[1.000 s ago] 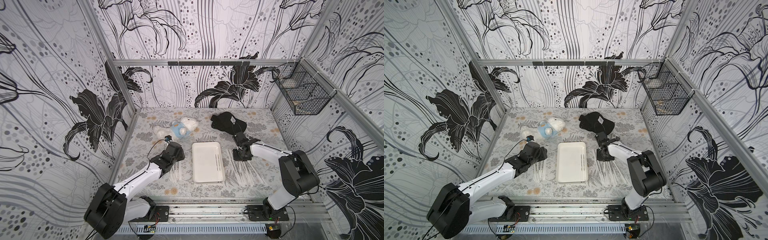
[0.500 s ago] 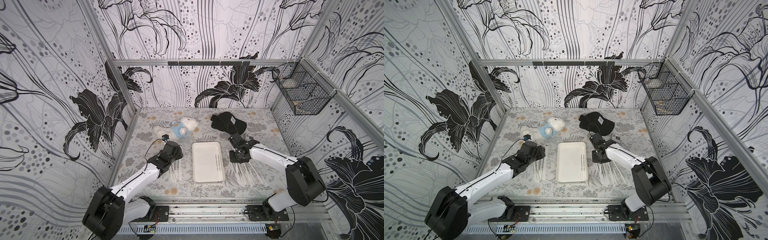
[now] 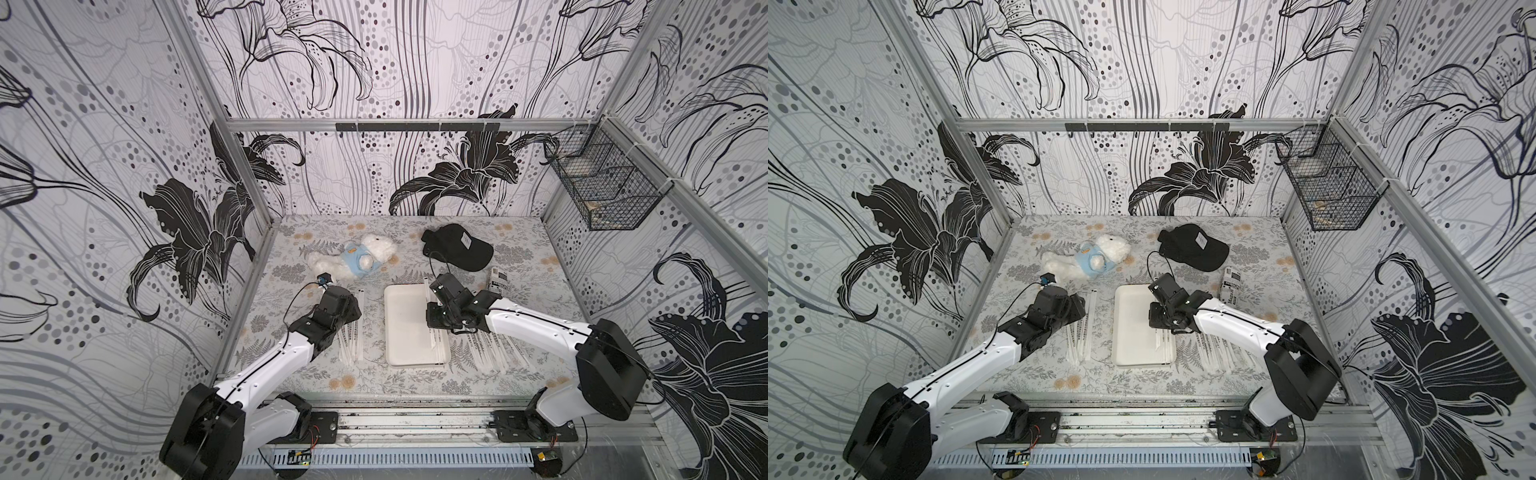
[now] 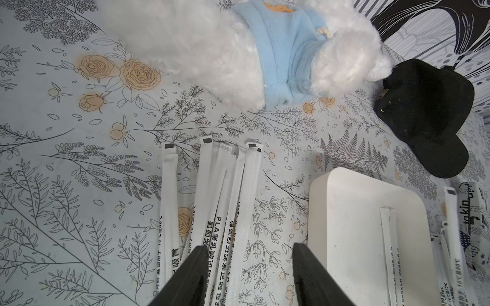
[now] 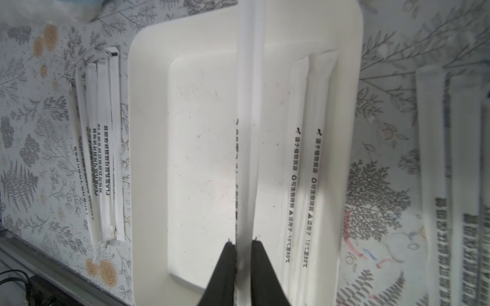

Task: Put the straws into the storage box
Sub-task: Place the straw in the storage box.

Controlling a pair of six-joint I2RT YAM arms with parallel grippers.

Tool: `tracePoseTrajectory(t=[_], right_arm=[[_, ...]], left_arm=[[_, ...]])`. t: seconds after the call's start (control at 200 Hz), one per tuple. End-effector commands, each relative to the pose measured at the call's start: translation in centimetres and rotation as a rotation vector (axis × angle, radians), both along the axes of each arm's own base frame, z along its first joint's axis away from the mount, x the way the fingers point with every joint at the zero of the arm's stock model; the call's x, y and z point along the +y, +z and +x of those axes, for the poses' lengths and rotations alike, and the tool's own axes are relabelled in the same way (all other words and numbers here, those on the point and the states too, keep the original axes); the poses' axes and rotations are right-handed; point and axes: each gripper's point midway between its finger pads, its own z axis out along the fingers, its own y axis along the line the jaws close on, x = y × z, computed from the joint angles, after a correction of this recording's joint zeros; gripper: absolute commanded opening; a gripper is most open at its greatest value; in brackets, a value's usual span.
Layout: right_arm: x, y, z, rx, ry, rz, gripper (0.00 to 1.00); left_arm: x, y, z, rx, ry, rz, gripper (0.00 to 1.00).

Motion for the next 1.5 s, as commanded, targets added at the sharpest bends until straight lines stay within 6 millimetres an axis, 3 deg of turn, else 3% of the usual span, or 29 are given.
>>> tracePoseTrajectory(t=[0.0,0.16,0.501,0.736,1.046,1.252,1.322,1.427,1.497], right_arm=[[0.5,-2.5,-1.1,0.075,-0.018,0.031,0.16],[-0.4,-5.2,-2.5,0.13,-0.025,-0.001,0.16],[-0.9,-6.4,-2.4,0.136,-0.017,-0.051,0.18],[-1.0,-5.5,-2.2,0.105,0.013,-0.134,0.26],[-0.9,-3.5,-1.5,0.05,0.026,-0.202,0.26],[2.0,-2.7,-1.4,0.042,0.067,-0.103,0.21],[2.3,-4.3,-1.4,0.07,0.069,-0.112,0.21],[1.2,-5.4,-1.3,0.072,0.056,-0.178,0.2],[0.1,-5.1,-0.8,0.05,0.052,-0.249,0.2]], left_arm=[[-0.3,0.5,0.4,-0.028,-0.006,-0.025,0.56],[-0.5,0.2,0.5,-0.025,-0.012,-0.033,0.55],[-0.3,0.3,0.3,-0.026,-0.003,-0.03,0.55],[-0.1,0.5,0.2,-0.03,0.003,-0.031,0.54],[0.8,0.5,0.3,-0.016,0.016,0.017,0.52],[2.3,-1.7,0.6,0.064,0.058,-0.013,0.5],[2.7,-2.5,0.8,0.088,0.07,-0.016,0.5],[3.4,-3.9,1.3,0.124,0.085,-0.016,0.47],[3.7,-4.6,1.7,0.145,0.086,-0.009,0.44]])
